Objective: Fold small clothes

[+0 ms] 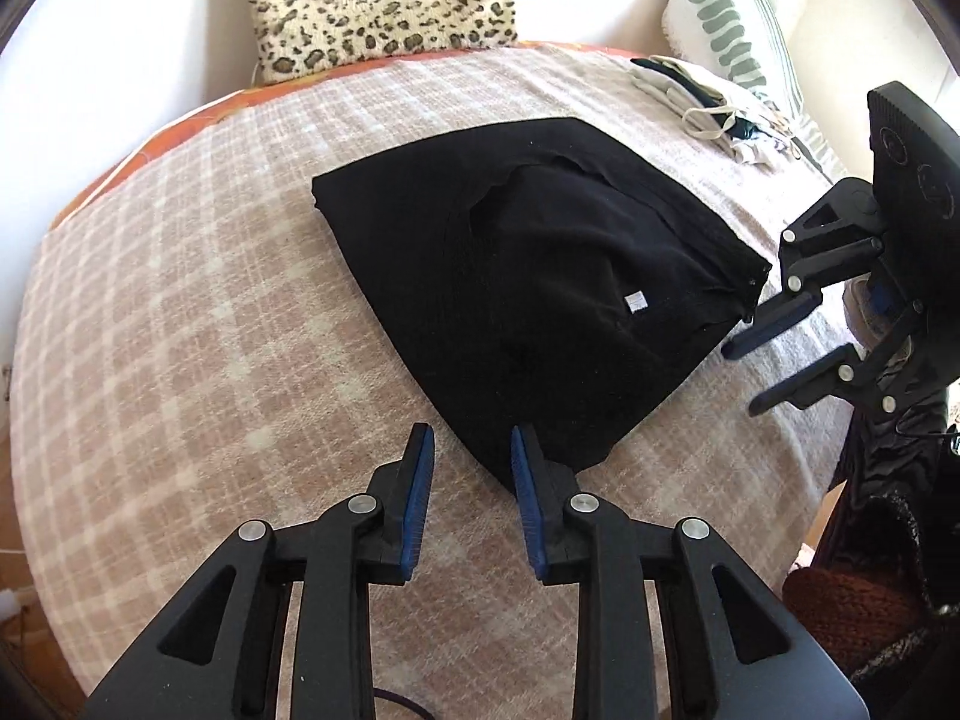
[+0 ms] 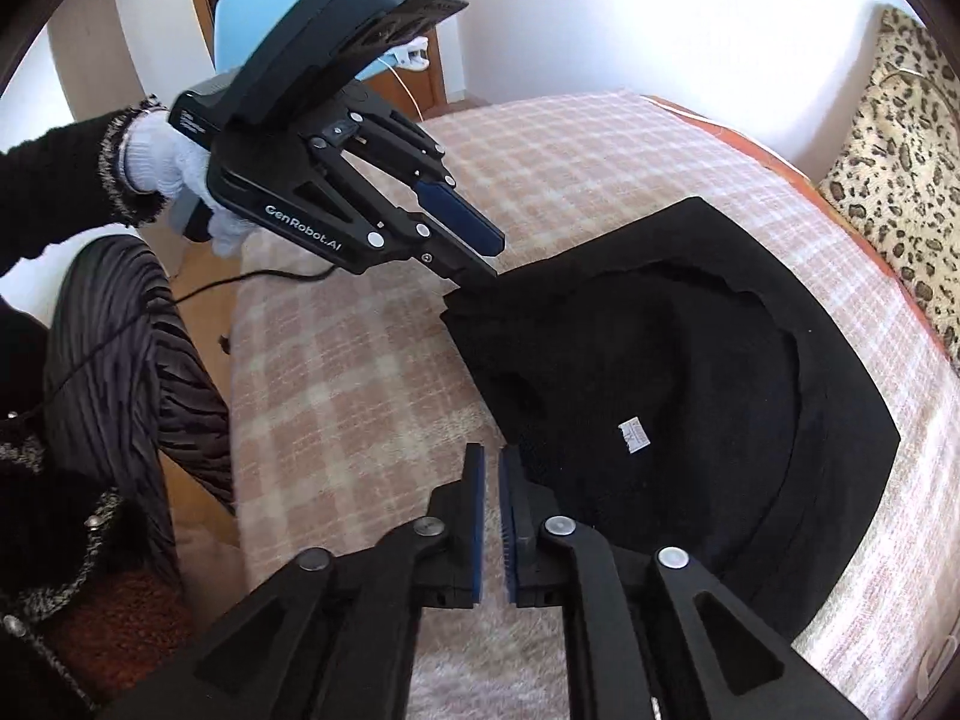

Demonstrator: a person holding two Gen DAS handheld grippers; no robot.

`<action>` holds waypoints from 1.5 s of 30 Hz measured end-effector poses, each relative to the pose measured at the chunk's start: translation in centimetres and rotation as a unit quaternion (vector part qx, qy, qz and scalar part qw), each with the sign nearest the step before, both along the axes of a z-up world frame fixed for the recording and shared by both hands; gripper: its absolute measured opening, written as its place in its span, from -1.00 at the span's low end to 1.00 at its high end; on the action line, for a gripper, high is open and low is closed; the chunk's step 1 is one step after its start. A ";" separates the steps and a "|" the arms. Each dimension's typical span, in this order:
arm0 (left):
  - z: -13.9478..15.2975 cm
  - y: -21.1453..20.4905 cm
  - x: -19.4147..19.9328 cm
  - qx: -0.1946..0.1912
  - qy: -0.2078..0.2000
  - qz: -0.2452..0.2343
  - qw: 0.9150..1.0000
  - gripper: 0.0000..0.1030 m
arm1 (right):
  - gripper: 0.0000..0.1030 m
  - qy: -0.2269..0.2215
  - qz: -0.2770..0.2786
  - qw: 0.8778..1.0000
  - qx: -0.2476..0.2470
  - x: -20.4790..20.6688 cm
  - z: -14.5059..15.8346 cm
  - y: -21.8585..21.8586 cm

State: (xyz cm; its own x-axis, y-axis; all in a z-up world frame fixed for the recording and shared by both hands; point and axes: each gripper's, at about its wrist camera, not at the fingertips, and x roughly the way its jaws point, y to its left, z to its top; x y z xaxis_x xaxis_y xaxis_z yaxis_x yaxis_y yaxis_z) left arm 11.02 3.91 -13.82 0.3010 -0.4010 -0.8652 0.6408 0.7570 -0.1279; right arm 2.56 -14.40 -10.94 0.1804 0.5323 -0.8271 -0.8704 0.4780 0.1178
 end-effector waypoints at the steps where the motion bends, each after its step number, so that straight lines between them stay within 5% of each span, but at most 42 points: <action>1: 0.5 0.3 0.2 -0.005 -0.006 0.004 1.000 -0.52 | -0.36 0.003 -0.016 1.000 0.026 -0.1 0.8 -1.2; 5: 2.2 -0.1 1.7 -0.040 -0.020 0.016 0.999 -0.52 | -0.41 0.027 -0.132 0.984 0.118 2.4 2.6 -7.0; 10: 2.5 -5.0 1.8 -0.062 -0.027 -0.048 0.997 -0.52 | -0.35 0.032 -0.281 0.951 0.124 7.5 2.2 -11.0; 18: -2.4 -9.3 -0.1 -0.007 0.028 -0.132 0.991 -0.52 | -0.13 0.135 -0.406 0.892 0.144 15.5 -2.6 -14.8; 20: -2.5 -9.0 -1.7 0.001 0.003 -0.158 0.987 -0.51 | -0.13 0.127 -0.411 0.895 0.120 16.0 -3.3 -14.5; 25: -1.6 -7.4 -2.0 -0.010 0.023 -0.144 0.989 -0.51 | -0.13 0.119 -0.404 0.900 0.113 17.0 -3.9 -14.6; 31: 2.1 -3.3 -0.9 -0.093 -0.003 -0.031 0.995 -0.12 | -0.13 0.140 -0.394 0.896 0.150 18.1 -3.7 -15.2; 35: 2.2 -1.6 0.8 -0.084 -0.024 0.034 0.996 -0.03 | -0.12 0.151 -0.399 0.888 0.172 19.5 -4.0 -15.3; 37: 2.1 -0.9 2.9 -0.099 -0.018 0.075 0.992 -0.03 | -0.27 0.160 -0.401 0.882 0.188 20.1 -4.0 -15.2; 39: 1.6 0.0 5.6 -0.123 -0.004 0.120 0.985 -0.03 | -0.62 0.168 -0.399 0.880 0.194 20.4 -4.3 -15.0; 42: 0.4 0.1 8.5 -0.139 0.010 0.155 0.978 -0.03 | -0.91 0.161 -0.393 0.886 0.186 20.4 -4.4 -14.3; 45: -1.9 0.1 11.5 -0.159 0.059 0.181 0.969 -0.07 | -0.94 0.134 -0.395 0.892 0.174 20.2 -3.8 -14.0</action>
State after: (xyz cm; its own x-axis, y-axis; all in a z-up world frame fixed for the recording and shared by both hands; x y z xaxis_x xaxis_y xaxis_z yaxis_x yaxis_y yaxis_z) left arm 22.52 3.99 -15.71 0.3775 -0.5397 -0.7525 0.3075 0.8395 -0.4479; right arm 22.74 -28.45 -14.78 0.4330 0.5597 -0.7066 -0.1964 0.8236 0.5321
